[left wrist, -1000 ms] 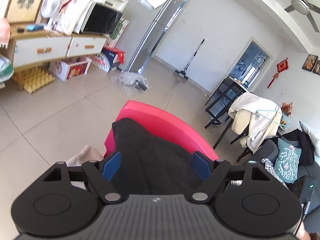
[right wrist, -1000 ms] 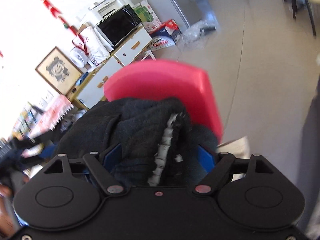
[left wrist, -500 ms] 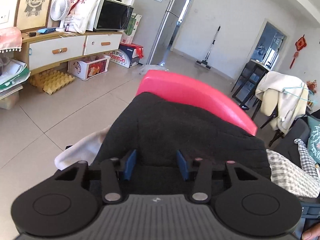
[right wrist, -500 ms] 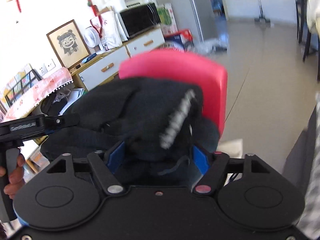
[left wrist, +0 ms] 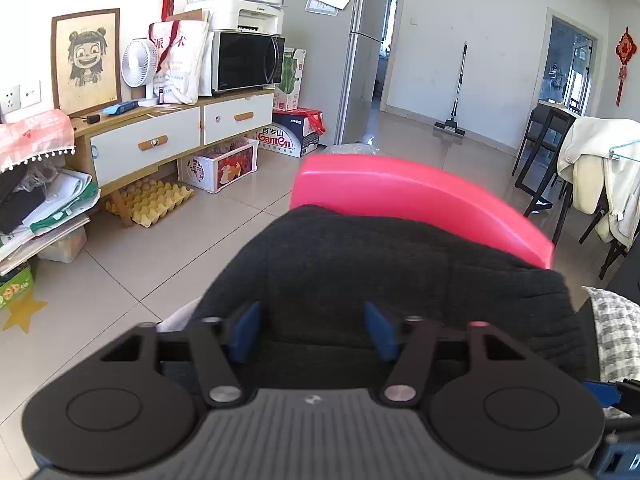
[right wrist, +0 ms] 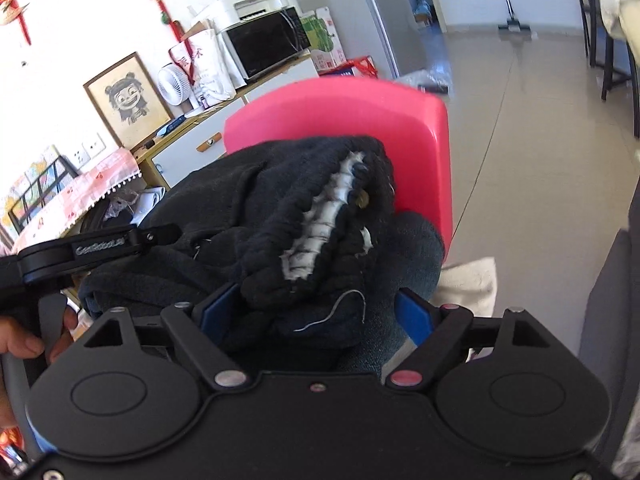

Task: Fold clothes
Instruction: 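Lower both garments onto the clothes stack on the red chair and open both tools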

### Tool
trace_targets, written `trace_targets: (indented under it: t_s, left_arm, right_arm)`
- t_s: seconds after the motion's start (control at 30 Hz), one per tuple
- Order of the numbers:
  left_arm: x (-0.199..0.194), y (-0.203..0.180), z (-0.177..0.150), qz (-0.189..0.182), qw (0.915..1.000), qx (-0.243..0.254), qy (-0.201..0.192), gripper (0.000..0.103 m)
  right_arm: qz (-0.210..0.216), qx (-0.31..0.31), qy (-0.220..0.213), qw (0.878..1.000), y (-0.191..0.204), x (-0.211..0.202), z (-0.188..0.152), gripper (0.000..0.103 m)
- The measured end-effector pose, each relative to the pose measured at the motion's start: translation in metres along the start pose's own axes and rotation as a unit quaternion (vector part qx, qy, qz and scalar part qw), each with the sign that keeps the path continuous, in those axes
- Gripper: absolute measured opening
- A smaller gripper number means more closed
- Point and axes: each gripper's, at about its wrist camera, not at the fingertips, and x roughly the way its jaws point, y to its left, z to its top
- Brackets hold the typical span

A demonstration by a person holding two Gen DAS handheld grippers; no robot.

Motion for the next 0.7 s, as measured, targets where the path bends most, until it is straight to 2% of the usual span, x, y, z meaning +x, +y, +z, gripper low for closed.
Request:
trace_targets:
  t_s: [0.03,0.1,0.2,0.27,0.4,0.47,0.5,0.57,0.7]
  left_arm:
    - [-0.005,-0.005,0.001,0.003,1.0000,0.003,0.001,0.082]
    - [-0.016,-0.015,0.001,0.016,0.9998,0.013,0.002,0.083]
    - [-0.034,-0.025,0.002,0.025,0.9996,0.005,0.011,0.091]
    - [-0.046,-0.032,0.003,0.031,0.9994,0.000,0.017,0.101]
    - [-0.072,-0.043,-0.005,0.062,0.9973,-0.020,0.035,0.102]
    - [-0.081,-0.046,-0.012,0.068,0.9952,-0.041,0.058,0.102]
    - [-0.085,-0.047,-0.016,0.067,0.9936,-0.053,0.074,0.102]
    - [-0.091,-0.050,-0.028,0.068,0.9909,-0.068,0.094,0.102]
    - [-0.100,-0.065,-0.056,0.081,0.9878,-0.071,0.112,0.102]
  right_arm:
    - [0.000,-0.004,0.002,1.000,0.001,-0.004,0.000,0.083]
    - [0.002,-0.014,0.008,1.000,0.002,-0.015,0.000,0.083]
    - [0.004,-0.031,0.016,0.999,0.005,-0.032,-0.002,0.083]
    - [0.004,-0.041,0.020,0.999,0.007,-0.045,-0.005,0.084]
    - [0.008,-0.059,0.031,0.998,0.007,-0.072,-0.014,0.085]
    - [0.011,-0.066,0.040,0.997,0.006,-0.085,-0.020,0.087]
    - [0.012,-0.068,0.045,0.997,0.006,-0.090,-0.022,0.090]
    - [0.014,-0.070,0.051,0.996,0.003,-0.105,-0.029,0.102]
    - [0.023,-0.071,0.042,0.996,-0.003,-0.130,-0.040,0.103]
